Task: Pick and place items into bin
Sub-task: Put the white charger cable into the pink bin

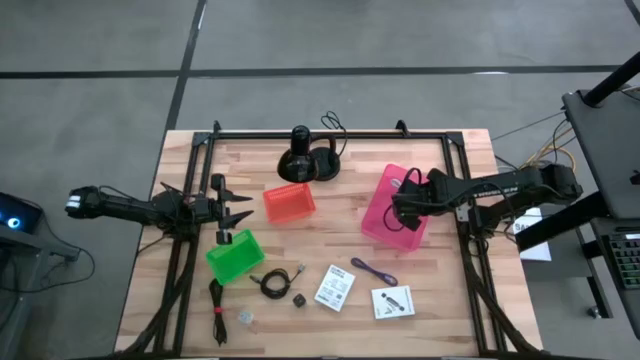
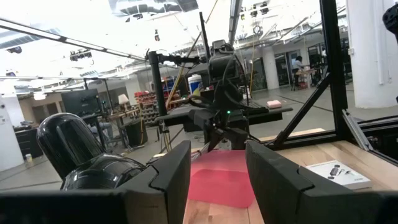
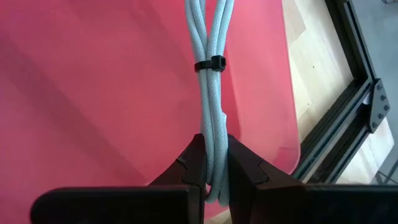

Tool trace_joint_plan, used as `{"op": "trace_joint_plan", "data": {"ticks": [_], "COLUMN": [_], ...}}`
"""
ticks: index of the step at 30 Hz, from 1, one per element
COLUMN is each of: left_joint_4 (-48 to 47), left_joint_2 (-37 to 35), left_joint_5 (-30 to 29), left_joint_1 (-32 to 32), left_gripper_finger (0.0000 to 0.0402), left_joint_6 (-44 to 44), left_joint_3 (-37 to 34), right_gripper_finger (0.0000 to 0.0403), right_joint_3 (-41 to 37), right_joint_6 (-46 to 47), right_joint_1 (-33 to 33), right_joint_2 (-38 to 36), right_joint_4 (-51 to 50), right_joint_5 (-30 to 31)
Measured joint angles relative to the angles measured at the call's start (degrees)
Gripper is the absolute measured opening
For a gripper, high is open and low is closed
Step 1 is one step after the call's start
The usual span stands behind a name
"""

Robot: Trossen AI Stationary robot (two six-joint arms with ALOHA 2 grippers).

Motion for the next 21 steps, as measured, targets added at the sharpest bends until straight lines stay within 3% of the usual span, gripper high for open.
{"op": "trace_joint_plan", "data": {"ticks": [11,21], "left_joint_4": [0.0,0.0], "left_joint_2": [0.0,0.0], "left_joint_5": [0.0,0.01], "left_joint_1": [-0.01,-0.02], "left_gripper_finger": [0.014,0.014], "left_joint_6": [0.0,0.0], "left_joint_3": [0.02,0.0], "right_gripper_finger": [0.0024,0.0024], "right_joint_3": [-1.28,-2.05], "right_joint_6": [-8.52,-9.62], "right_joint_1": [-5.77,-9.95], "right_joint_2": [0.03,0.06], "right_joint_4": [5.45,5.72], "right_joint_5": [-3.24,-4.59]}}
